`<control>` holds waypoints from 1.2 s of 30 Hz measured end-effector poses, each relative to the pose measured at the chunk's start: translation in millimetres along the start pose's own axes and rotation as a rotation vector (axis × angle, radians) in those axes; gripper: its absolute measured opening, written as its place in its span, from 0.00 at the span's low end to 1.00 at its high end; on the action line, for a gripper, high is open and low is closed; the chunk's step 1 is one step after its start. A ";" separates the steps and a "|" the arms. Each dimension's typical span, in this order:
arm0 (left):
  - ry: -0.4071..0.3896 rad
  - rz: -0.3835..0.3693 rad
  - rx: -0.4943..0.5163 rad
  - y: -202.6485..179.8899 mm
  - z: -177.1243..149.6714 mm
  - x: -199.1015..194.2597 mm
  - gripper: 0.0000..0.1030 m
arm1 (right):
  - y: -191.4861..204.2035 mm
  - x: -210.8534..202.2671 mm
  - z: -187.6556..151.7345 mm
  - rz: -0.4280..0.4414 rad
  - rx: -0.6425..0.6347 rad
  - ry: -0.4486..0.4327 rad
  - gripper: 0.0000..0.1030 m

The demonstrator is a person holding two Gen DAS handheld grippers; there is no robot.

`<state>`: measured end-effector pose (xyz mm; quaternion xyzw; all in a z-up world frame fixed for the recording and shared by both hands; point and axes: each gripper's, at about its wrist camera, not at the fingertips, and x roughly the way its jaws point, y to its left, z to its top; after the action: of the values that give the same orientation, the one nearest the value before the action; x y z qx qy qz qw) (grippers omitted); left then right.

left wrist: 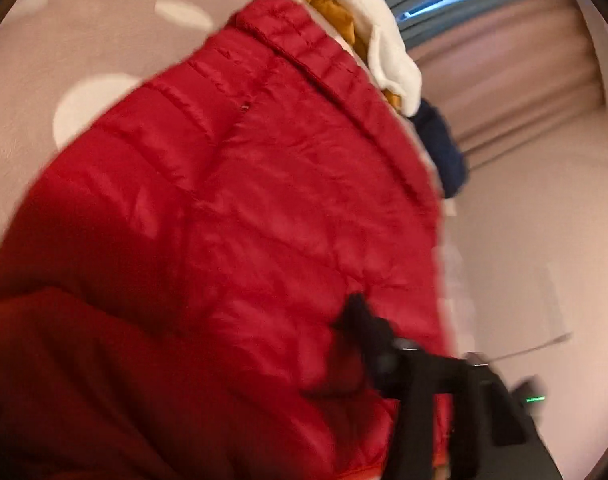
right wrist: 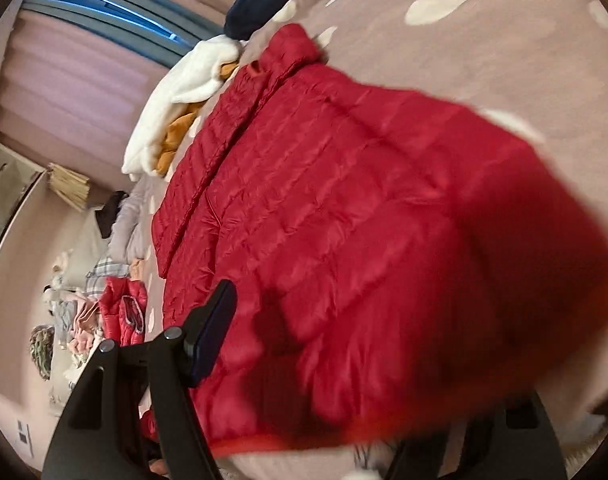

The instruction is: Fold large clothes

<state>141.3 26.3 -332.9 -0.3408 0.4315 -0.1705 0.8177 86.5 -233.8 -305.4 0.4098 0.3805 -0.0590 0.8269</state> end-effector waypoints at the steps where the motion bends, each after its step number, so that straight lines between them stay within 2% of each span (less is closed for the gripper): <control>1: -0.032 0.002 0.023 0.1 -2.7 -0.3 0.34 | 0.7 1.8 -2.7 -0.049 -0.043 -0.024 0.29; 2: -0.050 0.008 0.033 1.6 -4.5 -1.2 0.31 | 1.6 3.0 -6.4 -0.068 -0.081 -0.050 0.25; 5: -0.097 0.025 0.075 0.4 -7.4 0.5 0.27 | -4.7 -1.4 -9.2 -0.055 -0.102 -0.076 0.19; 10: -0.101 0.039 0.047 0.5 -6.6 1.3 0.26 | -3.6 -0.5 -8.6 -0.081 -0.142 -0.087 0.18; 13: -0.101 0.067 0.066 -2.2 -13.6 -2.9 0.27 | -2.5 -0.9 -10.8 -0.106 -0.180 -0.102 0.18; 17: -0.077 0.100 0.025 2.7 -13.6 -12.3 0.26 | 6.4 0.8 -7.4 -0.176 -0.182 -0.085 0.19; 19: -0.037 0.131 0.004 0.0 -8.1 -13.0 0.26 | 13.1 1.5 -6.7 -0.213 -0.182 -0.074 0.20; 22: 0.025 0.225 0.005 -7.5 -1.3 -18.3 0.27 | 19.8 -2.8 -5.8 -0.250 -0.178 -0.058 0.19; 25: 0.057 0.308 0.018 -17.9 4.3 -27.2 0.27 | 23.9 -10.5 -3.2 -0.243 -0.162 -0.038 0.17; 28: 0.055 0.348 0.033 -23.1 5.2 -38.2 0.27 | 33.2 -20.9 -3.8 -0.243 -0.185 -0.050 0.16; 33: 0.049 0.360 0.056 -24.0 4.7 -45.4 0.27 | 50.6 -34.7 -6.5 -0.226 -0.228 -0.073 0.15; 36: -0.011 0.328 0.054 -22.9 7.4 -56.3 0.25 | 54.7 -42.7 -7.5 -0.207 -0.236 -0.078 0.15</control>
<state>115.7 45.4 -280.6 -0.2446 0.4721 -0.0447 0.8457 74.6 -201.6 -244.7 0.2661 0.3926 -0.1146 0.8729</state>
